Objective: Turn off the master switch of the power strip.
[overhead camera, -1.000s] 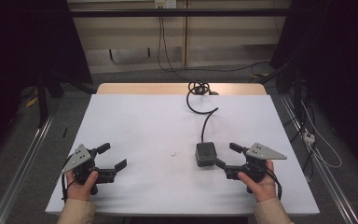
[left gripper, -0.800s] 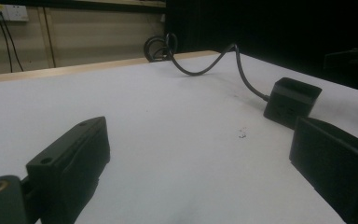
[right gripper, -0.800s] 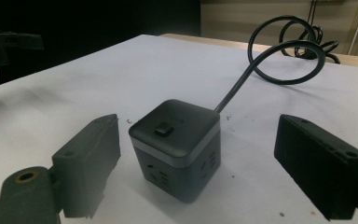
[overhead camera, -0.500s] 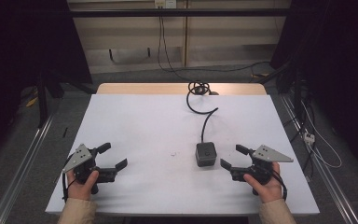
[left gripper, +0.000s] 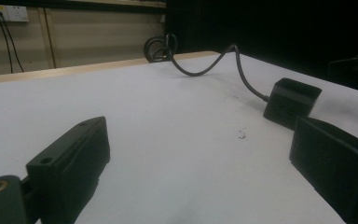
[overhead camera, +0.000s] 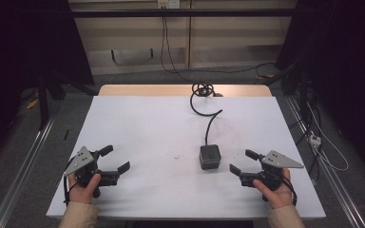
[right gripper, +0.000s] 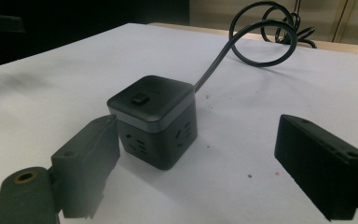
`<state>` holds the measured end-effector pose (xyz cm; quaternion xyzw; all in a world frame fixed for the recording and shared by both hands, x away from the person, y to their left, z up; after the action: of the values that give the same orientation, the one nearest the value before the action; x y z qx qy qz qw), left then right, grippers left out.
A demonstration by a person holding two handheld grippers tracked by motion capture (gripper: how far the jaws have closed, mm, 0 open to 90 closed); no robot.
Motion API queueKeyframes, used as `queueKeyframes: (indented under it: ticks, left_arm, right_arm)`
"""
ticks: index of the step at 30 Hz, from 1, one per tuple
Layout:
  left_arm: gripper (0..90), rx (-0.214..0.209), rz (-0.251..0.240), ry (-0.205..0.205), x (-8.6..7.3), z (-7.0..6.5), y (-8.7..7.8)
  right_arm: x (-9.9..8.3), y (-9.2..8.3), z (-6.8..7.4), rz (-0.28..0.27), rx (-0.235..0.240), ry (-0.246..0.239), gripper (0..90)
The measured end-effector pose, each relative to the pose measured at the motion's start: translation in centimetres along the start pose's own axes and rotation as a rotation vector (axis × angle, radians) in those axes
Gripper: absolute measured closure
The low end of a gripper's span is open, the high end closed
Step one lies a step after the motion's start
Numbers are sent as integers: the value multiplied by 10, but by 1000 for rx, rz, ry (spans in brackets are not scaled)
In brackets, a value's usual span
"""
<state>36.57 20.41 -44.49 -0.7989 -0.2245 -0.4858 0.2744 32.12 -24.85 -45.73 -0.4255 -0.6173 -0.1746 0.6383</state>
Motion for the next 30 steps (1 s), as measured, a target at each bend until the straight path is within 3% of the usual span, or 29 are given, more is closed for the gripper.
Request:
queueKeyframes:
  ticks: [30]
  left_arm:
    - [48, 3, 11, 0, -2, 1, 0]
  right_arm:
    - [-15, -19, -5, 17, -32, 11, 134]
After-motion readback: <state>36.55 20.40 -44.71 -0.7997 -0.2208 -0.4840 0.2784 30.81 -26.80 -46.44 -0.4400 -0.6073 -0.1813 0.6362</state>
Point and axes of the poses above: each handheld gripper's, and its own axes: y roughly forward along the jaws, x roughly out of its top, z roughly to its left, the point moved 5 cm from there along y, roughly forward along the jaws, and after that the axes turned 15 degrees about -y, right-handed, at the moved point
